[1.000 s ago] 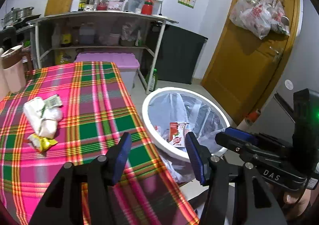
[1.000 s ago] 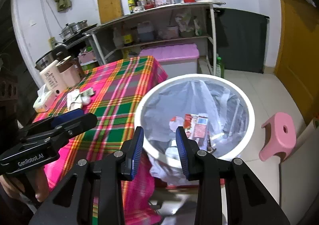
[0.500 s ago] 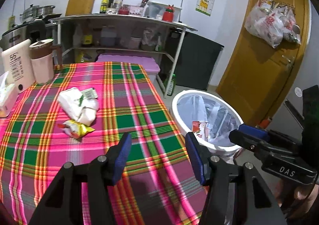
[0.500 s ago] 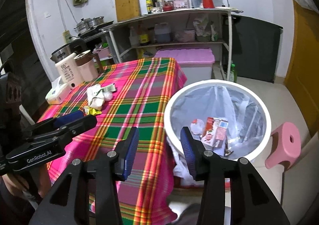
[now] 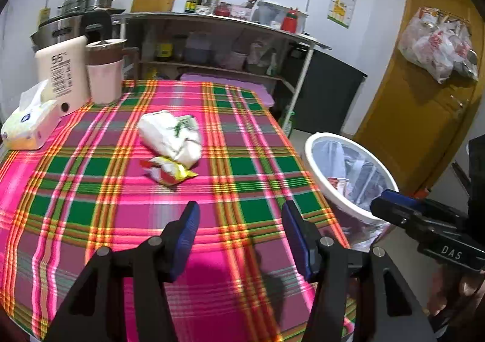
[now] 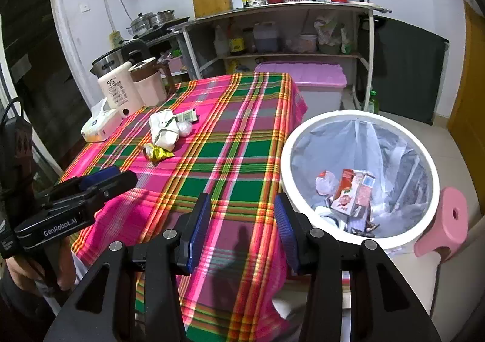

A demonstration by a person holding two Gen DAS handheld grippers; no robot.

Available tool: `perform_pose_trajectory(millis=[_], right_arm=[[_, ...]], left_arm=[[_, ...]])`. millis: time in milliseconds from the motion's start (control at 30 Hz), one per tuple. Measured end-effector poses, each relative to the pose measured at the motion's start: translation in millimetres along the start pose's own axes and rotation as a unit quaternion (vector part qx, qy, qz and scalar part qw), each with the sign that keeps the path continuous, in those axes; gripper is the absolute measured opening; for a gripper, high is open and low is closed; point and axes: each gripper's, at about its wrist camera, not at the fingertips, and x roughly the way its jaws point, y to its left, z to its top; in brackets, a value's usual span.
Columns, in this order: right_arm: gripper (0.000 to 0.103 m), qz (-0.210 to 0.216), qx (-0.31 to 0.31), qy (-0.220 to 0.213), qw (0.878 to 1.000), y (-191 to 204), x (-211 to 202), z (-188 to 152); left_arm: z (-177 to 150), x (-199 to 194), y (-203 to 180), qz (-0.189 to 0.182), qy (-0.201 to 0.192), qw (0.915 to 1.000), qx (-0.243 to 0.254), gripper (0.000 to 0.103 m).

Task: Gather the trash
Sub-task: 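Move both tools back toward the remaining trash on the table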

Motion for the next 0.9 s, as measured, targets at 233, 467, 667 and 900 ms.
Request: perform_pose_trajectory(millis=[233,467,667,900], right_arm=[[0.045,0.013,-0.007,0.008,1.0,7,8,0],[0.045,0.016,-0.011,0.017,1.0,11,18,3],[0.045,0.017,-0.014,0.024,0.999,13,28,6],[0.045,0.02,-0.019,0.035,0.999,16,44,10]], left_arm=[[1,0,20,0.019,-0.003,0.9997,-0.016,0.058],[6,12,38,0.033,0.005,0.999,-0.03,0.058],[11,27,53,0.042,0.016,0.9979,-0.046,0.058],[17,48,69,0.044,0.03,0.9962,-0.069,0.059]])
